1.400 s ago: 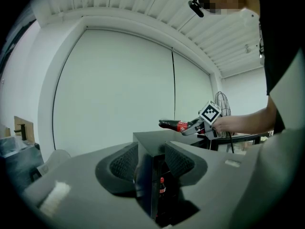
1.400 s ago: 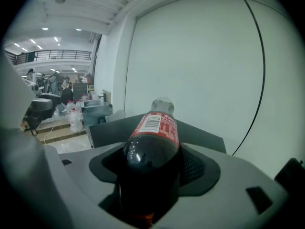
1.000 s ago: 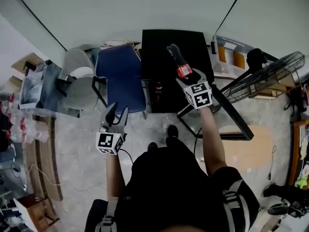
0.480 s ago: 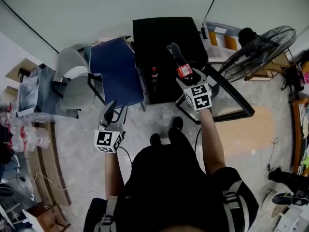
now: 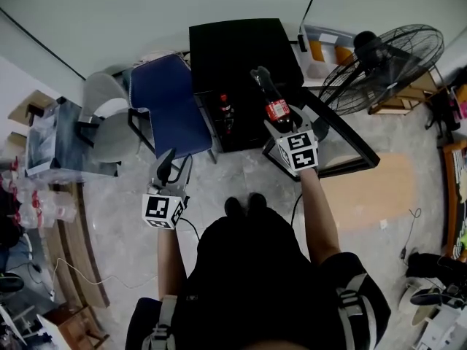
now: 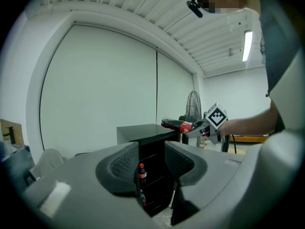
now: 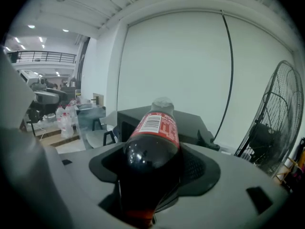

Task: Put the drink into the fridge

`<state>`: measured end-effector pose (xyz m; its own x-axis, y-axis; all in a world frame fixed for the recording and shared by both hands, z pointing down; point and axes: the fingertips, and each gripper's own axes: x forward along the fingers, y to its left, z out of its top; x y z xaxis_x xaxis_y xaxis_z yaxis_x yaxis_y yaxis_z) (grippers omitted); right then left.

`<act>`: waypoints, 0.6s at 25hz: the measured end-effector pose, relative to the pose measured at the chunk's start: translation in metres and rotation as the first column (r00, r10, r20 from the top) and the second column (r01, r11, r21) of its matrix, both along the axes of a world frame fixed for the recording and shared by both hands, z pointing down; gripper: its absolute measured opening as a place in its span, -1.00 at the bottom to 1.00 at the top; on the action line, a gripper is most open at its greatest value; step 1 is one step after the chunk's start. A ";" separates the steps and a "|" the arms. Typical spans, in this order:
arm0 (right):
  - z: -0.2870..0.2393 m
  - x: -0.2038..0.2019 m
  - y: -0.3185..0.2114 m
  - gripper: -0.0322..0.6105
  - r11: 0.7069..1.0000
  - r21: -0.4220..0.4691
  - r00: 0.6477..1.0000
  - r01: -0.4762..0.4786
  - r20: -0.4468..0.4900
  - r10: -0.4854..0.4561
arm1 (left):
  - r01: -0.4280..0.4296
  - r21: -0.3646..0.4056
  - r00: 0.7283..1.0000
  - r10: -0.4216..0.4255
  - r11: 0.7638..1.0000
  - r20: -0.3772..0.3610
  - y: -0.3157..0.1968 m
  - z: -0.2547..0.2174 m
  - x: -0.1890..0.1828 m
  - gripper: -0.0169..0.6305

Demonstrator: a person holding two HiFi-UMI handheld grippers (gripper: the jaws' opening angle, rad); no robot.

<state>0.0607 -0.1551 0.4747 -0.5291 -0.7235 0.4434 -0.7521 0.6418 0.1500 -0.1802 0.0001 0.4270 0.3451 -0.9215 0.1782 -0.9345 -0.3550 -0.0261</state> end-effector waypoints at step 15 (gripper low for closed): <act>0.039 0.040 0.010 0.10 0.994 -0.053 0.995 0.098 0.014 -0.097 | 0.015 -0.063 0.999 -0.013 0.998 0.031 -0.009 0.017 0.077 -0.42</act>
